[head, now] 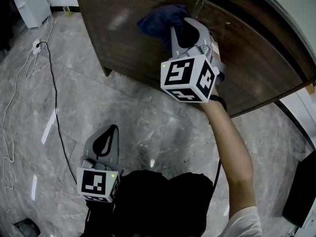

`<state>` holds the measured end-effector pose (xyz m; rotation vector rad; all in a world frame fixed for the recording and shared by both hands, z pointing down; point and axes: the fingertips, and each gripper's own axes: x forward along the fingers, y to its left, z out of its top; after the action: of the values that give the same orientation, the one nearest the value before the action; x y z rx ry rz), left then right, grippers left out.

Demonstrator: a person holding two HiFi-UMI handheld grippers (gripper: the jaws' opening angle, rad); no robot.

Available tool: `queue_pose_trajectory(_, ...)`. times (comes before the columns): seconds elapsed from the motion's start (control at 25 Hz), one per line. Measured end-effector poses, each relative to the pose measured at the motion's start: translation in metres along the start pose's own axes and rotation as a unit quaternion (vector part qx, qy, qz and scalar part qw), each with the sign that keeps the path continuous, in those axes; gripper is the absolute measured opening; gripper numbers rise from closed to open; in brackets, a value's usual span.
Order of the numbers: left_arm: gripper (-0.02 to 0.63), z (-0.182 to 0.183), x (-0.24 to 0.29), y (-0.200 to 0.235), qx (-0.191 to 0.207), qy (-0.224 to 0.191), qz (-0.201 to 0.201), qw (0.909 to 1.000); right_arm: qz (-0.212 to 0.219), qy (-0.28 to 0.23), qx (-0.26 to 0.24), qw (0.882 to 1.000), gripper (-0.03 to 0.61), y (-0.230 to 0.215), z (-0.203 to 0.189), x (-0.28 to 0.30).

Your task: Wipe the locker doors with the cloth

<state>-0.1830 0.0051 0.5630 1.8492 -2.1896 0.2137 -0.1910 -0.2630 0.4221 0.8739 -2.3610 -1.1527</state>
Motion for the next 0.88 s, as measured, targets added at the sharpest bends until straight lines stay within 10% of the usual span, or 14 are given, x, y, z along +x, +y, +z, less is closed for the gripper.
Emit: queue_pose_trajectory(0.88,0.003,-0.045,-0.022,0.073,-0.016,0.034,0.082,0.9959,0.149,0.117,-0.030,0.982,0.081,0.231,-0.125,0.039)
